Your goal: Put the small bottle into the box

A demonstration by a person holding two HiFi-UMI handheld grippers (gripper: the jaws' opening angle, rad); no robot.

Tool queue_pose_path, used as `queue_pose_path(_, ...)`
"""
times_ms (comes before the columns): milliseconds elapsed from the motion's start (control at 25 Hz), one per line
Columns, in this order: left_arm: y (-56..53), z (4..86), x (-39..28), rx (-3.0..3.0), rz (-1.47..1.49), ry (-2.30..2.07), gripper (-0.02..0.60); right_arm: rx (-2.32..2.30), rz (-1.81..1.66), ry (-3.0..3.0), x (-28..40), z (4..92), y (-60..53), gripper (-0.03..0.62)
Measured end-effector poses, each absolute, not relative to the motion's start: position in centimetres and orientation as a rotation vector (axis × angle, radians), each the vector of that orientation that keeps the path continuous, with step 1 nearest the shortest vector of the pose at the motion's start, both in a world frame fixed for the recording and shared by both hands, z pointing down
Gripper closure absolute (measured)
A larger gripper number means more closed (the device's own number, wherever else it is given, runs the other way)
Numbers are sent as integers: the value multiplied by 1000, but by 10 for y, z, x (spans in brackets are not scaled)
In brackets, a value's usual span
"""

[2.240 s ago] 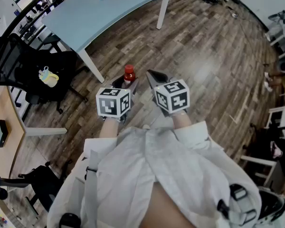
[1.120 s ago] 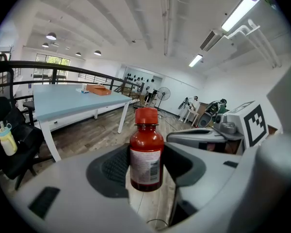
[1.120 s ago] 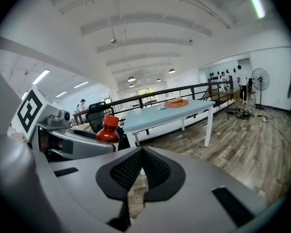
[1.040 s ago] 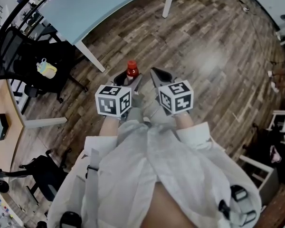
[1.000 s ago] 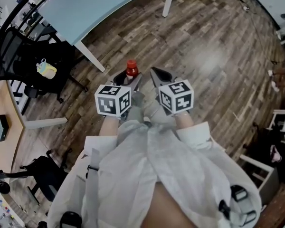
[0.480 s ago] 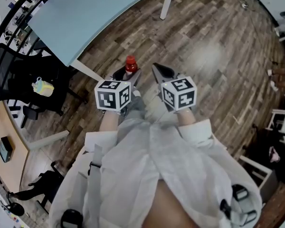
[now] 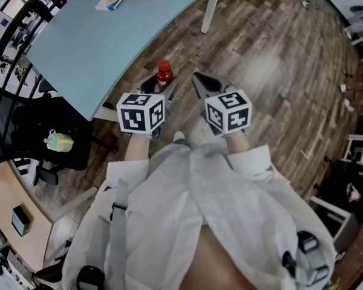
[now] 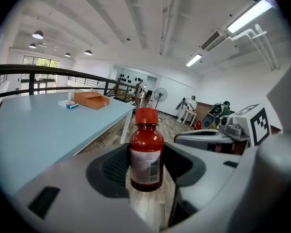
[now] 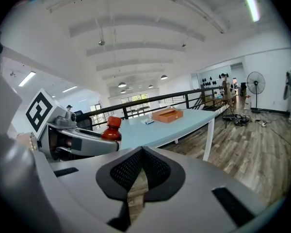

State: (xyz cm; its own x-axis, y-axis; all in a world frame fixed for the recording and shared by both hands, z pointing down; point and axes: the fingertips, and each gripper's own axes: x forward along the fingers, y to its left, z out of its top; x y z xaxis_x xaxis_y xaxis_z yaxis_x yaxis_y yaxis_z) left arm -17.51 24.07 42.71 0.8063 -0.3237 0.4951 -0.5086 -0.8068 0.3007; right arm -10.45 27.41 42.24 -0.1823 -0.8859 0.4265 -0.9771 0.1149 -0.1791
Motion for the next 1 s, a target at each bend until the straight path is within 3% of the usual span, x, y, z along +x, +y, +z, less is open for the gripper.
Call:
queue_pose_path(520, 197, 449, -153, 2518, 583, -591, 371, 1786, 689, -2169, -86, 445, 218, 591)
queue_pose_path(1000, 71, 440, -106, 2466, 562, -752, 371, 1594, 703, -2254, -31, 449, 85, 591)
